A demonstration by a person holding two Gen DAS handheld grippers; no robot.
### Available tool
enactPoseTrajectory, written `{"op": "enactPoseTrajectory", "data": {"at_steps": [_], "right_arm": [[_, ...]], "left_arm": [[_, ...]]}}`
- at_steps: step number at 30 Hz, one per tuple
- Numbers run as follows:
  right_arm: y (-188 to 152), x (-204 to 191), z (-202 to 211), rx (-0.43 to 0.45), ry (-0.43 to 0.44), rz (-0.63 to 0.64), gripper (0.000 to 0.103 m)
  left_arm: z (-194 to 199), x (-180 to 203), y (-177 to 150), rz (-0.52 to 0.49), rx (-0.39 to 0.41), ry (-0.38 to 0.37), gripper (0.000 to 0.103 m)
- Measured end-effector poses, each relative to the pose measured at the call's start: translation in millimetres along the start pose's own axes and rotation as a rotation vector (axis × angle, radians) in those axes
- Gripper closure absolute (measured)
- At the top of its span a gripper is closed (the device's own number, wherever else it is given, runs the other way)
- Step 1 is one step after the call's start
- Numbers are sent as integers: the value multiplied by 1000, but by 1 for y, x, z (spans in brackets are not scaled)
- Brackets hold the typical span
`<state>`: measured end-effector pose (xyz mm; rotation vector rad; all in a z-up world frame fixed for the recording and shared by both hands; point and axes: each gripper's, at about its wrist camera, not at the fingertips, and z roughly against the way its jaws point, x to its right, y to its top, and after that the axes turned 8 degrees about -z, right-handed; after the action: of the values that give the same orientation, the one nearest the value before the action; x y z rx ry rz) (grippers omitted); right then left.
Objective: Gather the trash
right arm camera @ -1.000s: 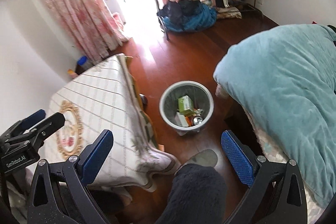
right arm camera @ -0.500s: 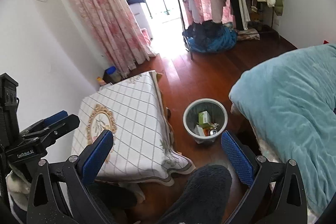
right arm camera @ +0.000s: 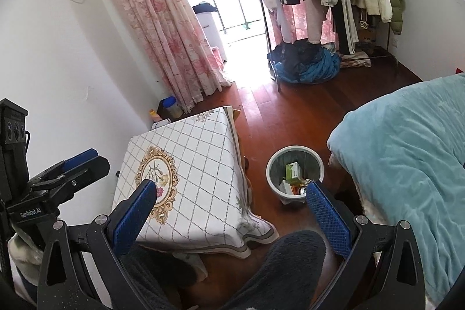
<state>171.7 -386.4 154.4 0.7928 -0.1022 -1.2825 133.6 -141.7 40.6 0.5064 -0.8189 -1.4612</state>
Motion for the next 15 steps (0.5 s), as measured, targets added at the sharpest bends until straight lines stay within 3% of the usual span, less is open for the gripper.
{"op": "enactPoseTrajectory", "data": {"at_steps": [15], "right_arm": [[-5,-1,10,-4,-18,11,0]], "left_arm": [[2,3,-2,13,12,7,0]]}}
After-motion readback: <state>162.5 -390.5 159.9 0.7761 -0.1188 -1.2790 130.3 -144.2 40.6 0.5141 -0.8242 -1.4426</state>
